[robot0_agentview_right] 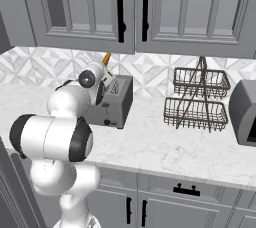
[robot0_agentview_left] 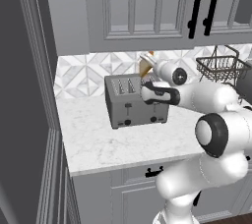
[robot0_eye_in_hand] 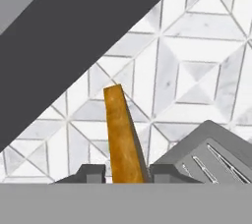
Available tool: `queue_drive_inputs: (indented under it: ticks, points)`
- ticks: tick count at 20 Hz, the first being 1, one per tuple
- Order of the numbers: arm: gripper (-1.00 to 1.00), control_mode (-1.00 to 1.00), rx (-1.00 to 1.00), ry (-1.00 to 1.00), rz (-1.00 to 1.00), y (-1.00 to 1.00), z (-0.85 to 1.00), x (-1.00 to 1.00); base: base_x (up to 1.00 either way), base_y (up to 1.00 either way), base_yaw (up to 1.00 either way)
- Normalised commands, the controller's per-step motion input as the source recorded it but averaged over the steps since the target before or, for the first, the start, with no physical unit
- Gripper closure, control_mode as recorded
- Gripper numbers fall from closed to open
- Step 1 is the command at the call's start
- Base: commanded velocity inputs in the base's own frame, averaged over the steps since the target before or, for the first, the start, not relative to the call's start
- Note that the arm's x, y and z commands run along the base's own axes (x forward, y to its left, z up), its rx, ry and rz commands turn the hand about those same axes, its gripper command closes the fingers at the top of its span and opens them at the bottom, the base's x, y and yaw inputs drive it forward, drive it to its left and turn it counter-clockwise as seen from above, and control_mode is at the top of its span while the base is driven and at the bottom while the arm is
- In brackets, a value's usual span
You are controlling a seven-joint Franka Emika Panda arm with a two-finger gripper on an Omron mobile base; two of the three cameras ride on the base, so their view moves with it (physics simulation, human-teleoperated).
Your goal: Start the toaster. Once the lever pops up, take the bread to the plate on the dining counter.
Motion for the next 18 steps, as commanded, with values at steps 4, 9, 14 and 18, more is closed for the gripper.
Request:
queue_drive_inputs:
  ticks: [4, 9, 14, 18]
  points:
    - [1.0, -1.0, 0.33, 0.0, 0.01, -0.26, 0.45, -0.83, 0.0, 0.0, 0.0]
    - [1.0, -1.0, 0.39, 0.0, 0.01, -0.19, 0.45, -0.82, 0.0, 0.0, 0.0]
    - [1.0, -1.0, 0.28, 0.02, 0.04, -0.28, 0.41, -1.0, 0.0, 0.0, 0.0]
    - [1.0, -1.0, 0.06, 0.07, 0.03, -0.23, 0.24, -1.0, 0.0, 0.0, 0.0]
